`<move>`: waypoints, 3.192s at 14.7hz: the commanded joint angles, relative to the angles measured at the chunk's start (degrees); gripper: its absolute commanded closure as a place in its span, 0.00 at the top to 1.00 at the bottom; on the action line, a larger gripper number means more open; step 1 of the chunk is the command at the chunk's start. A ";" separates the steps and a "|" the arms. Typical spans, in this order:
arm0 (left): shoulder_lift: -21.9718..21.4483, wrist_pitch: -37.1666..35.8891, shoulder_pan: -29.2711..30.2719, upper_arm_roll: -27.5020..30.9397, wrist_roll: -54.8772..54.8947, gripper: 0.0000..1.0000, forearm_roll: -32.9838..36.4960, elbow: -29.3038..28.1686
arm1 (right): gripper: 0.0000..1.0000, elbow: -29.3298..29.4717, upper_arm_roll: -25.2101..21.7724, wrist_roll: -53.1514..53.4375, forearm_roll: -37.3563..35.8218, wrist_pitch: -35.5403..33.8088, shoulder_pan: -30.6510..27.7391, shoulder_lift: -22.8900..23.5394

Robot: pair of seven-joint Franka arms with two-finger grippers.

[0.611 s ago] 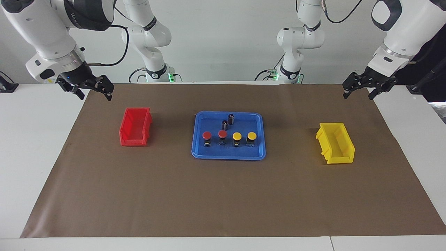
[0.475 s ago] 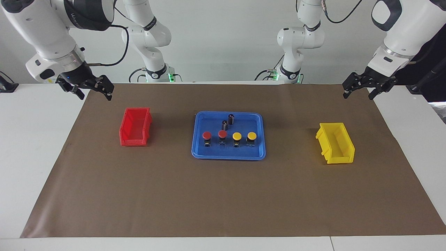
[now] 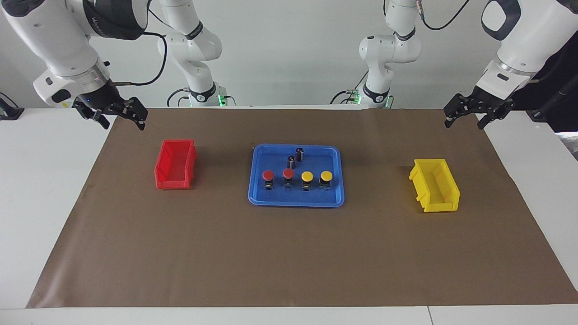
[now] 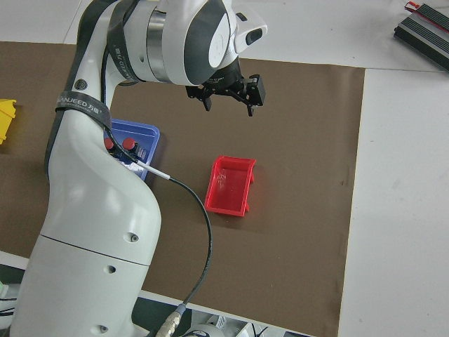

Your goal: Sort red and yellow buttons by color

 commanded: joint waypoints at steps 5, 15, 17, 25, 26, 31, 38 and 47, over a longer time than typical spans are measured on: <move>-0.33 -0.68 0.44 -0.26 0.80 1.00 0.58 -0.18 | 1.00 0.69 0.49 0.03 2.70 1.09 1.47 0.26; -0.33 -0.68 0.44 -0.35 0.80 1.00 0.58 -0.18 | 1.00 16.43 2.08 23.73 3.85 6.68 20.61 17.65; -0.33 -0.68 0.44 -0.35 0.80 1.00 0.58 -0.18 | 1.00 11.54 2.08 29.63 3.77 14.14 25.10 19.59; -0.24 0.12 1.23 -0.26 0.63 1.00 0.84 -0.27 | 1.00 -16.86 2.16 30.79 3.85 36.32 28.90 11.08; -0.33 -0.06 1.49 -0.26 0.80 1.00 0.84 -0.70 | 0.99 -17.92 2.16 30.79 3.85 36.68 28.90 10.55; -1.56 -0.15 2.54 -0.26 0.80 1.00 0.84 -2.72 | 0.83 -22.07 2.52 31.23 3.85 42.74 30.13 10.45; -1.91 0.29 2.11 -0.35 0.71 1.00 0.84 -3.61 | 0.79 -22.59 2.52 31.94 3.77 44.94 31.36 12.39; -1.91 0.82 2.38 -0.35 0.63 1.00 0.84 -3.78 | 0.60 -22.68 2.52 31.15 3.24 45.91 31.98 13.71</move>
